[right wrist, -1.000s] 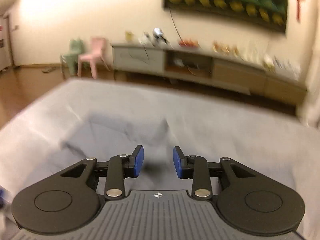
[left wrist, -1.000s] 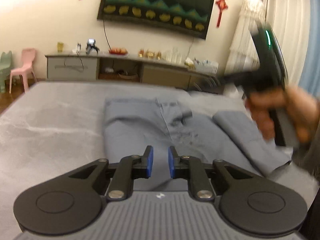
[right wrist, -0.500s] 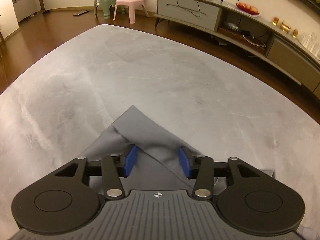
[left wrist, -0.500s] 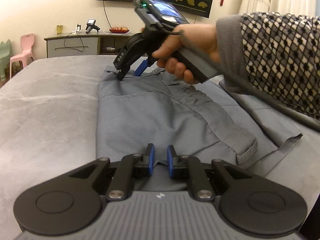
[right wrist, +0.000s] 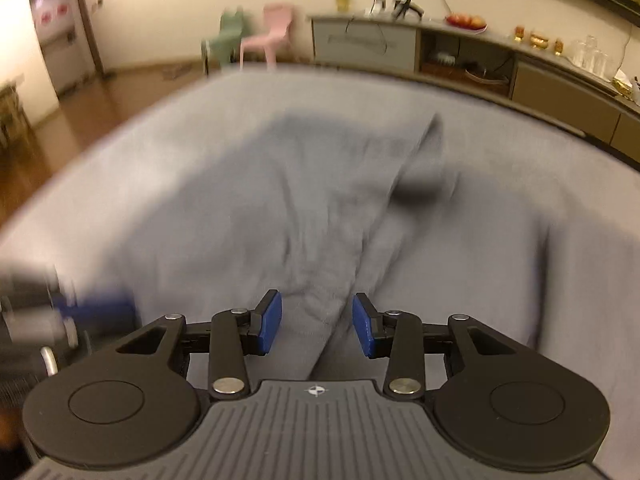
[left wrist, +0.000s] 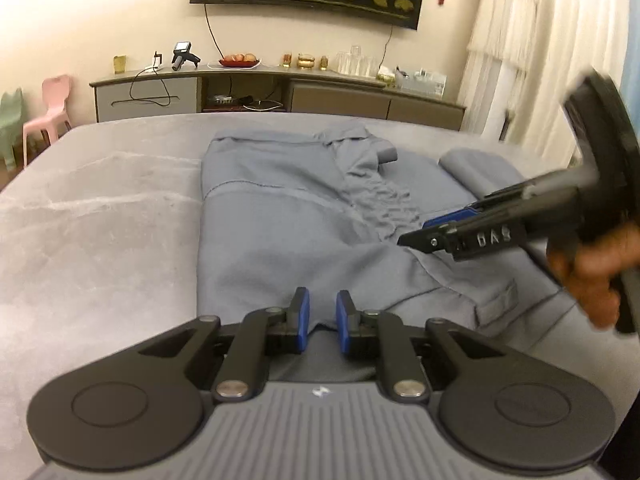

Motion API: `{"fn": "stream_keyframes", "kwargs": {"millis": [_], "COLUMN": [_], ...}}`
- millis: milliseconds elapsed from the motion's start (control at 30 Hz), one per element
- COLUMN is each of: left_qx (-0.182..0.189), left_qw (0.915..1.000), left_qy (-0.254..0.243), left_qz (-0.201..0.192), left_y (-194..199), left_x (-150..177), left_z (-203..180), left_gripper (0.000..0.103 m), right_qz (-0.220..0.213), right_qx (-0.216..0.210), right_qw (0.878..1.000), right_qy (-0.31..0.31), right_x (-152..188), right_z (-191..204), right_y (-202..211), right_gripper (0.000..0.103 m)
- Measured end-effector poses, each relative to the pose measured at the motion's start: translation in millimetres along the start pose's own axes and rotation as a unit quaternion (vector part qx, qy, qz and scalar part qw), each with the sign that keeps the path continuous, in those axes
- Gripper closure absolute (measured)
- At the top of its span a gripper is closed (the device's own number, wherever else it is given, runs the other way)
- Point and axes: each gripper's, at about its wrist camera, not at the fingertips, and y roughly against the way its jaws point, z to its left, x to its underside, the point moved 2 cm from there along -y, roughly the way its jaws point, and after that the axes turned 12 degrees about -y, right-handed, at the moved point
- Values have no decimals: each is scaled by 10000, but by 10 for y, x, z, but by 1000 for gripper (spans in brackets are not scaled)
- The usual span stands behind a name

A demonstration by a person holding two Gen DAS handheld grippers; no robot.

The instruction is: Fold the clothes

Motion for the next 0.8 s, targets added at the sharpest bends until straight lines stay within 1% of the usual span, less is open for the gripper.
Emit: {"fn": "stream_keyframes", "kwargs": {"millis": [33,100,167,200,233,267,300,333,367,400,433,467,500,533,567,600,633,667,733,767,800], "left_qx": [-50,-108,-129,-167,-206,-191,-136,-74,-81,-205,-323,-394,-407,-419,-440,-475,-509,-515,-393,-248,-96], "left_qw": [10000,9999,9999,9997,9993,9987,9985,9987,9990,9991,9987,9985,9984,9982,9982,9983,9983,9984,9988,9992,9994], "left_qy": [-56,-56,104,202,318,434,496,497,442,291,150,74,75,75,57,5,-46,-109,-260,-294,-305], "left_qz": [3,0,5,-1,-68,-177,-190,-78,57,230,351,376,395,414,403,340,277,213,97,109,166], "left_y": [0,3,29,73,153,241,276,258,219,145,102,124,163,203,249,307,365,409,429,382,305], "left_x": [8,15,7,-10,-36,-52,-55,-41,-25,-2,2,-34,-89,-144,-214,-310,-406,-510,-756,-889,-1017], "left_z": [-24,-38,-27,-24,-31,-51,-88,-151,-217,-290,-356,-397,-414,-431,-456,-496,-536,-586,-733,-828,-935], "left_gripper": [88,88,88,89,88,88,88,87,87,87,88,88,88,87,86,82,75,71,59,57,52], "right_qz": [-73,-42,26,37,-57,-251,-323,-365,-232,-62,-104,-119,-214,-330,-552,-797,-1040,-1256,-1436,-1415,-1371], "right_qx": [46,90,79,65,90,0,-83,-159,-160,-145,-126,-73,-147,-251,-290,-106,124,444,1047,1246,1423], "right_qw": [9999,9999,9999,10000,9999,9996,9992,9989,9993,9996,9997,9997,9990,9977,9960,9943,9915,9870,9748,9690,9629], "right_qy": [70,95,99,20,-99,-163,-202,-238,-236,-227,-196,-207,-356,-533,-637,-704,-765,-894,-1351,-1594,-1838], "right_x": [131,137,104,118,126,150,214,285,380,480,569,613,609,596,577,572,570,586,674,737,803], "right_z": [0,25,28,-13,-20,-37,-55,-72,-112,-156,-205,-252,-329,-413,-530,-678,-831,-1039,-1505,-1700,-1885], "right_y": [-19,-41,-64,93,383,583,755,927,935,909,911,959,1078,1210,1388,1549,1705,1853,2034,2059,2071], "right_gripper": [62,62,62,61,61,61,61,61,61,61,61,61,61,58,52,35,23,19,17,17,17]}}
